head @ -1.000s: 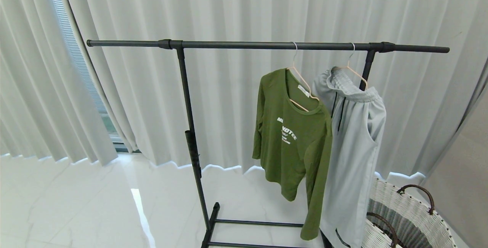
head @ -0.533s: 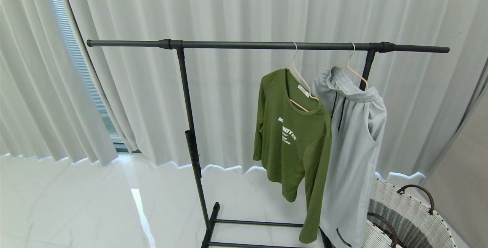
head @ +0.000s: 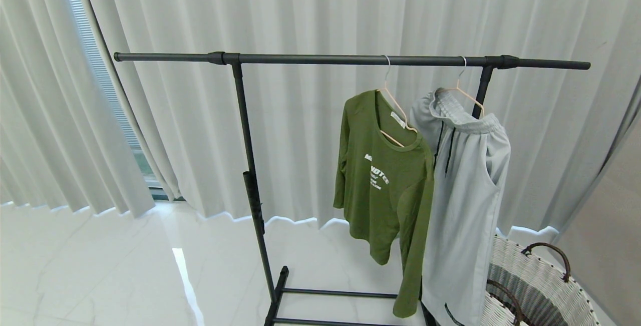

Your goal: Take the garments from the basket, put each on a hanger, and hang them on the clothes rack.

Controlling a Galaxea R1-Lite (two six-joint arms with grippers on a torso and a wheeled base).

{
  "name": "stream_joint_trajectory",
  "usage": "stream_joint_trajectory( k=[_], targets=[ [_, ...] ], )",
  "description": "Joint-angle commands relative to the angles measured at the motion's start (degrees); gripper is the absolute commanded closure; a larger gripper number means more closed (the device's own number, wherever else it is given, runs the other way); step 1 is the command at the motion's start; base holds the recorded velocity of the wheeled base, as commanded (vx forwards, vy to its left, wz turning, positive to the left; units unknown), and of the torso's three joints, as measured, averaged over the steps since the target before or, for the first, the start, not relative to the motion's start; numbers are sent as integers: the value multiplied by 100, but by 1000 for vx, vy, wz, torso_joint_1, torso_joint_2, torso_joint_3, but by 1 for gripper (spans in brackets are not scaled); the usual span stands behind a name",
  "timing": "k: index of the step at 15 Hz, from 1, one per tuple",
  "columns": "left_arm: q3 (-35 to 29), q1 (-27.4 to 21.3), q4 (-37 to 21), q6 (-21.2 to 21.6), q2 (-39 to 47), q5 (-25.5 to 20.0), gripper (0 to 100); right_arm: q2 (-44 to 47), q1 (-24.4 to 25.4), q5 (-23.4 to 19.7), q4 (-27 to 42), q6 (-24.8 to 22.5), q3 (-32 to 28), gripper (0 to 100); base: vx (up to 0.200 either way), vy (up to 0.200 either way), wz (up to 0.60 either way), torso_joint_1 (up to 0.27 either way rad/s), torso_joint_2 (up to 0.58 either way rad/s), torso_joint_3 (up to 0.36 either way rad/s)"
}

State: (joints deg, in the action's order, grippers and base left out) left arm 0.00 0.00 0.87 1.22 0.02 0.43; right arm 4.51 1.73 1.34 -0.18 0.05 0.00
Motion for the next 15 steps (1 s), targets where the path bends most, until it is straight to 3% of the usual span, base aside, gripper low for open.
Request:
stream_joint_trajectory(
  k=[1,15],
  targets=[
    [0,0,1,1,-2,1,0,-451,-182,-20,9,-154,0,0,0,0,0,0,0,0],
    [0,0,1,1,-2,1,0,-451,-182,50,1,4,0,0,0,0,0,0,0,0]
  ],
)
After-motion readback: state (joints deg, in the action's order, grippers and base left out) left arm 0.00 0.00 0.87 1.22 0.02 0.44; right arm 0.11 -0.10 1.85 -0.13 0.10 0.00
